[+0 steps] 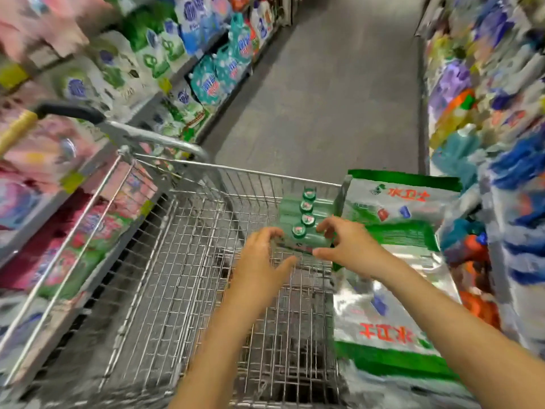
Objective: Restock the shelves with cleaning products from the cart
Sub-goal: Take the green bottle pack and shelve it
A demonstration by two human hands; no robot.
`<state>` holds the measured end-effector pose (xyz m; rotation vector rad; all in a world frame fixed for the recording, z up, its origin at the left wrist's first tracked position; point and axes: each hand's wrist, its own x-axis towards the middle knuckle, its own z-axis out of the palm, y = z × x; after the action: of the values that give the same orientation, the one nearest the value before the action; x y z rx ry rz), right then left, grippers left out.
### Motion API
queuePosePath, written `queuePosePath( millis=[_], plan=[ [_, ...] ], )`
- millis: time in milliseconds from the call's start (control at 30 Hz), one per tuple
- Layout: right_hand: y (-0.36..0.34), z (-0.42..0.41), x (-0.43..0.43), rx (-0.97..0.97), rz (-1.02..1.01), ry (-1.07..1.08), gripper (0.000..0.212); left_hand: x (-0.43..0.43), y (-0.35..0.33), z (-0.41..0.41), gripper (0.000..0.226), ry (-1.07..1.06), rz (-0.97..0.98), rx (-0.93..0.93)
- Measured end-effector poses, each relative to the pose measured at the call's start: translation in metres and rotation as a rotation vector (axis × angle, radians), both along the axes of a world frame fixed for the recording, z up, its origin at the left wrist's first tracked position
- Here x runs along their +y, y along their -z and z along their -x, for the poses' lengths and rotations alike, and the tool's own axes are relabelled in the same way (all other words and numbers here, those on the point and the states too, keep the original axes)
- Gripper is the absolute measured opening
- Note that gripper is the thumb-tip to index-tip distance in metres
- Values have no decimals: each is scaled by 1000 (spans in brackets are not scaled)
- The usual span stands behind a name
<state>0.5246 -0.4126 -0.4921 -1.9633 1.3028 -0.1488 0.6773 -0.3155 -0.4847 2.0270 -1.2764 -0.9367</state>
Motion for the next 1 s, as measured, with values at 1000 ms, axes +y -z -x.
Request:
queuePosePath(
  millis=[1000],
  plan=[
    [84, -21, -19, 269, 347, -74, 42, -61, 97, -50, 25, 38, -65, 45]
  ],
)
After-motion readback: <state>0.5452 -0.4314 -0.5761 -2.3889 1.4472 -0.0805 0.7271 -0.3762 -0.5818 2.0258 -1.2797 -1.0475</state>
